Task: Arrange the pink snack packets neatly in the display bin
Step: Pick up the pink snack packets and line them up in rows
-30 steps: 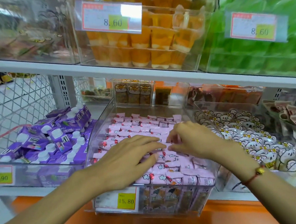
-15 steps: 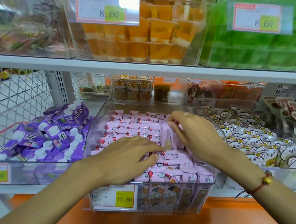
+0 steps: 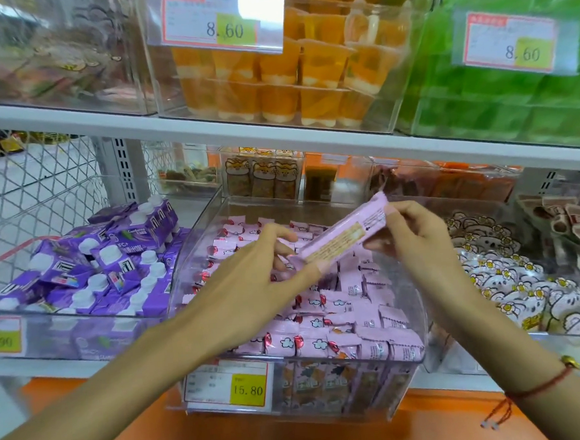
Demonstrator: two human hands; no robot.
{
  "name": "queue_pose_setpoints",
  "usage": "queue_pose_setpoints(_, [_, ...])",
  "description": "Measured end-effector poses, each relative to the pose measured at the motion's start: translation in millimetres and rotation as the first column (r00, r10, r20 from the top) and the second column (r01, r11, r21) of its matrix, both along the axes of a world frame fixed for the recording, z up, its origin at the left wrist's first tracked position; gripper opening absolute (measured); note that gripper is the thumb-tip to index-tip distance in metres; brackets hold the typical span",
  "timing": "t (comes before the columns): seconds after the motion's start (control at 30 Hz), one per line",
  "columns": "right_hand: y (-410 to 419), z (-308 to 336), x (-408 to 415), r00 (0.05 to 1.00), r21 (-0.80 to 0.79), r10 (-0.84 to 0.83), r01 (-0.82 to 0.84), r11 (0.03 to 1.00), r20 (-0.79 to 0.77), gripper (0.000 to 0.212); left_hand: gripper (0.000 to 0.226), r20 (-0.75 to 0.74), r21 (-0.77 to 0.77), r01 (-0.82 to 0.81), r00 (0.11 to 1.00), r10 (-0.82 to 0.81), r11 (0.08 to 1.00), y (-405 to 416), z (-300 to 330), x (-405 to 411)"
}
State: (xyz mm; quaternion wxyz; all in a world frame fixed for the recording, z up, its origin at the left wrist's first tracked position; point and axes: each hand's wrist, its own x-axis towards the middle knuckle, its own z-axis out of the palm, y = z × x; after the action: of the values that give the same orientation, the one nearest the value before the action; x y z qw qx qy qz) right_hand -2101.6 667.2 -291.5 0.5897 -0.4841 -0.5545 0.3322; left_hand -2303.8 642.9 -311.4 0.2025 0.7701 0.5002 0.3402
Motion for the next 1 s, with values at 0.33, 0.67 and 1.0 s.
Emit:
queue_pose_setpoints(0.33, [-14.8, 2.2, -11.3, 0.64, 0.315, -0.093, -0.242, 0.918, 0.762, 0.065, 0.02, 0.495, -0.274, 0.069, 0.866, 0.079, 0.959, 4.0, 6.8, 6.4])
queue_pose_setpoints(0.67, [-8.7, 4.7, -5.5, 0.853, 0.174, 0.023, -0.133, 0.976, 0.521, 0.025, 0.046, 0.241, -0.093, 0.028, 0.97, -0.005, 0.995, 5.8, -3.1, 4.1])
queue_pose_setpoints(1.0, [2.1, 3.1, 0.8, 0.937, 0.028, 0.206, -0.222, 0.975, 0.282, 0.067, 0.044, -0.518, -0.028, 0.224, 0.83, -0.205, 0.974, 17.0, -20.9, -0.6])
